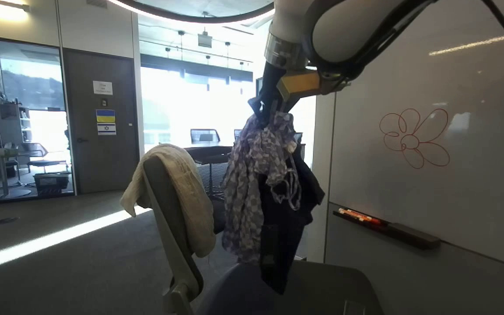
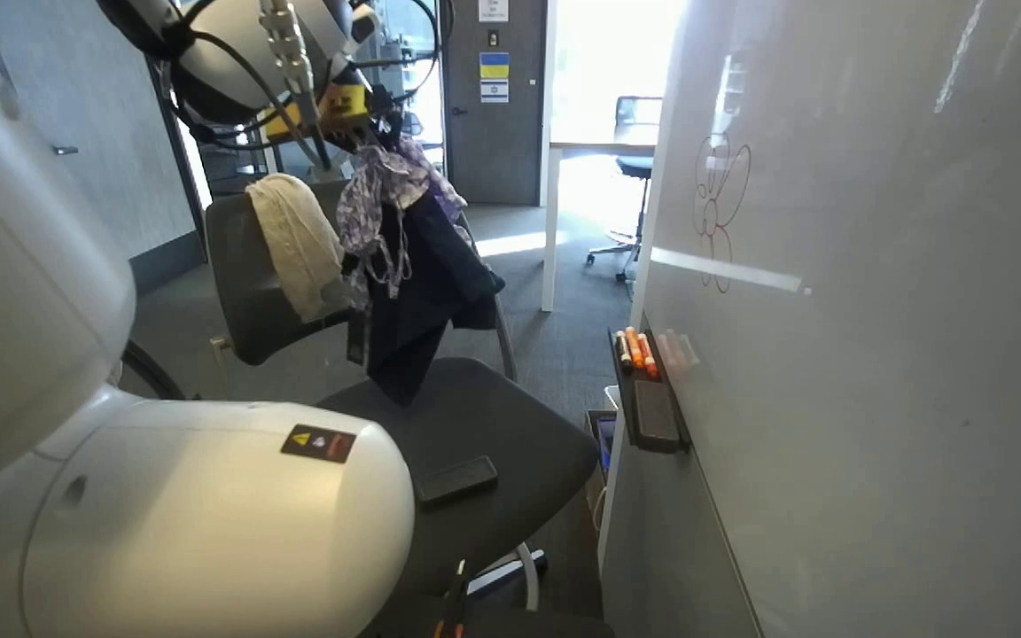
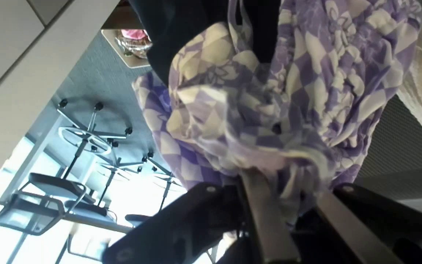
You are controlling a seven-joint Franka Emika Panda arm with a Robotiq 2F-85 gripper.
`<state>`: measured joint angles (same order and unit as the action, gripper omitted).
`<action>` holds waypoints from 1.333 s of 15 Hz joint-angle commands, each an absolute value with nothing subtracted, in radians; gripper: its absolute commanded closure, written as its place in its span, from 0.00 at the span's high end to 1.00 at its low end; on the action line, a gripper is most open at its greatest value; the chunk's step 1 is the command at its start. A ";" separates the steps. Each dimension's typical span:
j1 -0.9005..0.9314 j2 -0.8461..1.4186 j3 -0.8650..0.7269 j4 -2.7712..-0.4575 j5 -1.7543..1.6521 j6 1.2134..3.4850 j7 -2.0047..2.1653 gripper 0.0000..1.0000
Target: Hang the towel and purple clothing on the backrest of the chair.
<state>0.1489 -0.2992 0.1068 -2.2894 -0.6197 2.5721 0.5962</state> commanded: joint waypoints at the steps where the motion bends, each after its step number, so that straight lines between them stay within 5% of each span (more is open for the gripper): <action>1: 0.079 -0.244 0.242 -2.133 -0.669 2.494 0.608 0.10; 8: 0.117 -0.050 0.356 -1.842 -0.887 2.314 0.640 0.10; 20: 0.307 0.253 0.281 -1.503 -1.085 2.225 0.577 0.10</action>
<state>0.2619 0.1904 0.3167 -1.6108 -1.0456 2.2289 0.6098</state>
